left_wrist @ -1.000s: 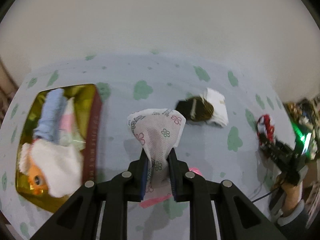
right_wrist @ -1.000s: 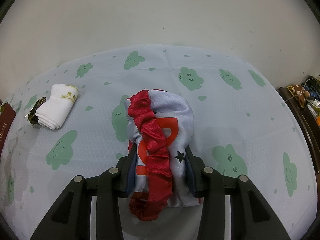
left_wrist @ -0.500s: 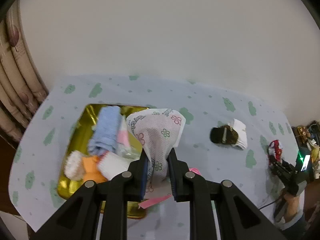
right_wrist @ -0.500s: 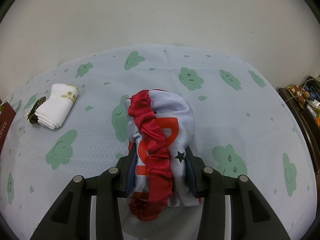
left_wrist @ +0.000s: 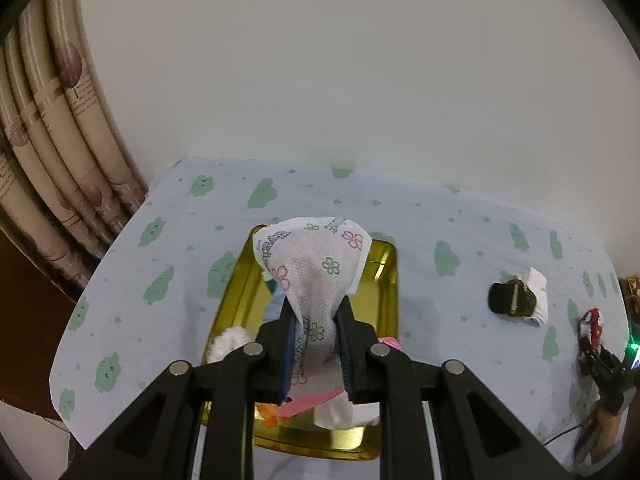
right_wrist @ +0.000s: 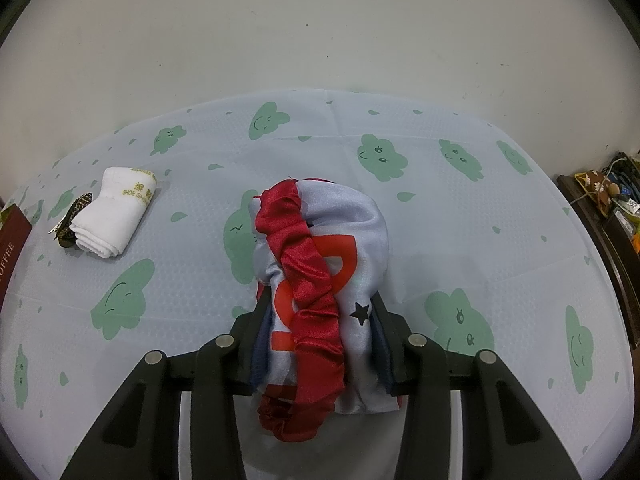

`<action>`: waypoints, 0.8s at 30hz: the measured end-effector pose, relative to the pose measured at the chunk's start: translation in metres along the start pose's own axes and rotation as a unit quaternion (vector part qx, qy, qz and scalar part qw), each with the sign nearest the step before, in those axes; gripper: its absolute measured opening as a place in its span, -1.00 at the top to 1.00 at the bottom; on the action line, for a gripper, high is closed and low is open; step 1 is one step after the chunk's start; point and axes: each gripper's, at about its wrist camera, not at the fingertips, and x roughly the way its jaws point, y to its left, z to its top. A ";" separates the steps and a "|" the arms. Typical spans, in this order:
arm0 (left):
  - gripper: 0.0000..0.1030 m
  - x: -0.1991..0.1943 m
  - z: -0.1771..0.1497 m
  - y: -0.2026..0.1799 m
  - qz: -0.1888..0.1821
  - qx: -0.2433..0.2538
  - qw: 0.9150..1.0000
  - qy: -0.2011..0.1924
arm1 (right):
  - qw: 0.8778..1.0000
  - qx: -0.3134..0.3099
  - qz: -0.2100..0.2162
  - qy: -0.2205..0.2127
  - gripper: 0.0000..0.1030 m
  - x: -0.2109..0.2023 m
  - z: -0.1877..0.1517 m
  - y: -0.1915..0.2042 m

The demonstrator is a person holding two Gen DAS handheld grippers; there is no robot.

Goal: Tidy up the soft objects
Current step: 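Carry the wipes packet into the gold tin and open the left tool while the right holds the bag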

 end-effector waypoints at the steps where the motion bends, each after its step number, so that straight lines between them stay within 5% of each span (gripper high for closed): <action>1: 0.64 0.002 0.001 0.002 0.001 -0.003 1.000 0.002 | 1.000 0.000 0.000 0.000 0.20 0.000 0.000 0.000; 11: 0.64 0.043 0.012 0.029 0.010 -0.023 0.999 0.031 | 1.000 0.000 0.000 0.000 0.19 0.000 0.000 0.000; 16: 0.64 0.068 0.005 0.042 -0.061 -0.058 0.993 0.077 | 1.000 0.000 0.000 0.000 0.19 0.000 0.000 0.000; 24: 0.44 0.087 -0.002 0.051 -0.056 -0.067 0.991 0.099 | 1.000 0.000 0.000 0.000 0.18 0.000 0.000 0.000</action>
